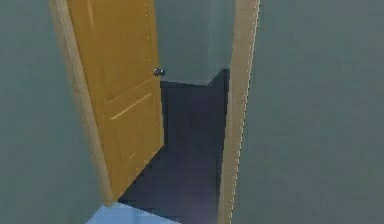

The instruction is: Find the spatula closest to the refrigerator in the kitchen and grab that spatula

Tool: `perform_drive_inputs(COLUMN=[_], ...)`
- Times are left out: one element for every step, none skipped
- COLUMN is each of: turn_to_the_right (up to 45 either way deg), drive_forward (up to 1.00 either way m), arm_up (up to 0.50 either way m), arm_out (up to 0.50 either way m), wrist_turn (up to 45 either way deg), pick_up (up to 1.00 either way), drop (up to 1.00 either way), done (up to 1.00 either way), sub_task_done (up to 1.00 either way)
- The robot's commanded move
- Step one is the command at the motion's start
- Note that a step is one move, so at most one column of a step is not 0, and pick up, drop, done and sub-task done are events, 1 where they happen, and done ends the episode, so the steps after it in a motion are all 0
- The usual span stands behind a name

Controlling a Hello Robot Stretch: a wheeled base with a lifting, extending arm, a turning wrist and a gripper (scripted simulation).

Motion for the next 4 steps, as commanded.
perform_drive_inputs(turn_to_the_right=[-6.0,0.0,3.0,0.0], drive_forward=[0.00,0.60,0.00,0.60], arm_up=[0.00,0.00,0.00,0.00], arm_out=[0.00,0.00,0.00,0.00], wrist_turn=[0.0,0.0,0.0,0.0], pick_up=[0.00,0.00,0.00,0.00], drop=[0.00,0.00,0.00,0.00], done=[0.00,0.00,0.00,0.00], sub_task_done=[0.00,0.00,0.00,0.00])
